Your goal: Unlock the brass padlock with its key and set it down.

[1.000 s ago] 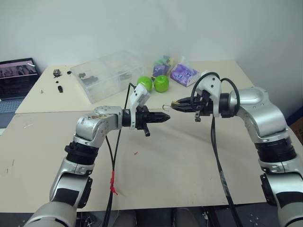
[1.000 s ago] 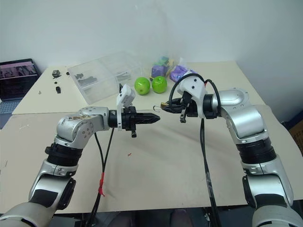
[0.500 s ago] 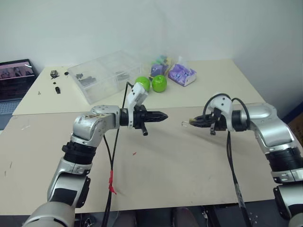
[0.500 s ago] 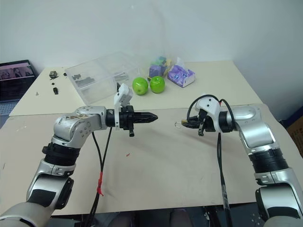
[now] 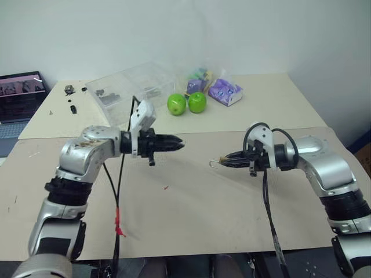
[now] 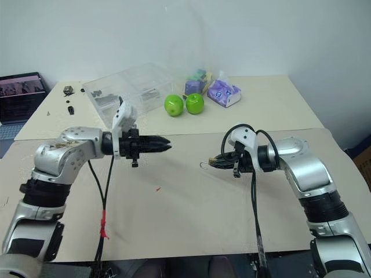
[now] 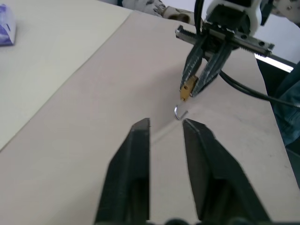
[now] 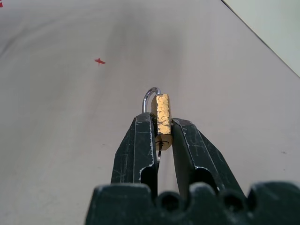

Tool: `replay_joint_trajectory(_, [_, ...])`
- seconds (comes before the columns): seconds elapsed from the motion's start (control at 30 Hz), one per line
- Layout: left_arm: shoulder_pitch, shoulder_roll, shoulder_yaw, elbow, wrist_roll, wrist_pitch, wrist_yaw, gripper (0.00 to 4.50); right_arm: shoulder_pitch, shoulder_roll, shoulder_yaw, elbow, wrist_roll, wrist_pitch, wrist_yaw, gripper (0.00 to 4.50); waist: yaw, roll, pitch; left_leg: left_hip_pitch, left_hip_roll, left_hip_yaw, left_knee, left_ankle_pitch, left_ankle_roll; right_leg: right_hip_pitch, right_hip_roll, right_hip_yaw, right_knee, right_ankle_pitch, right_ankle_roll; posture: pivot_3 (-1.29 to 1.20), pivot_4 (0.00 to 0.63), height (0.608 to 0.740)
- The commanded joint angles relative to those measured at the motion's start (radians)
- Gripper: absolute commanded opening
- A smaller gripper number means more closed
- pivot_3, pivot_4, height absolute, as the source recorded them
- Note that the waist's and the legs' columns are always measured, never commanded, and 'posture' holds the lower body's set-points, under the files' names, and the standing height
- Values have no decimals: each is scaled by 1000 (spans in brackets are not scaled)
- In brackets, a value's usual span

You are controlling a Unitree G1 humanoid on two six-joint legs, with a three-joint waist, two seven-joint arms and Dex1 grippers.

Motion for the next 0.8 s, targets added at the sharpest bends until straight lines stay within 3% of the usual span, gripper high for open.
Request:
replay_joint_trajectory(0.03, [4,43,-26,-36,67,-129,-53,2769,-10,10,-24,-79,57,39,5,160,0,0,0,0,0,0,0,0,0,0,0,0,0,0,0,0,150,740])
replay_joint_trajectory(0.2, [-36,48,-38,38,148,-290,-85,4409,-10,42,-10,-98,102,115,-14,160,-1,0,0,0,0,0,0,0,0,0,0,0,0,0,0,0,150,740])
replay_joint_trajectory(0.37, [-96,25,-38,129,216,-381,-57,4409,-40,102,77,-9,51,126,-35,160,-2,0,0,0,0,0,0,0,0,0,0,0,0,0,0,0,150,740])
replay_joint_trajectory(0.77, [-60,32,-43,15,202,-348,-80,4409,-116,237,210,268,-81,21,-21,160,-8,0,0,1,0,0,0,0,0,-2,1,0,3,0,0,0,150,740])
replay_joint_trajectory(0.8, [-54,35,-46,2,198,-342,-87,4467,-115,238,222,292,-102,-2,-20,648,-7,0,0,1,0,0,0,0,0,-2,1,0,3,0,0,0,150,740])
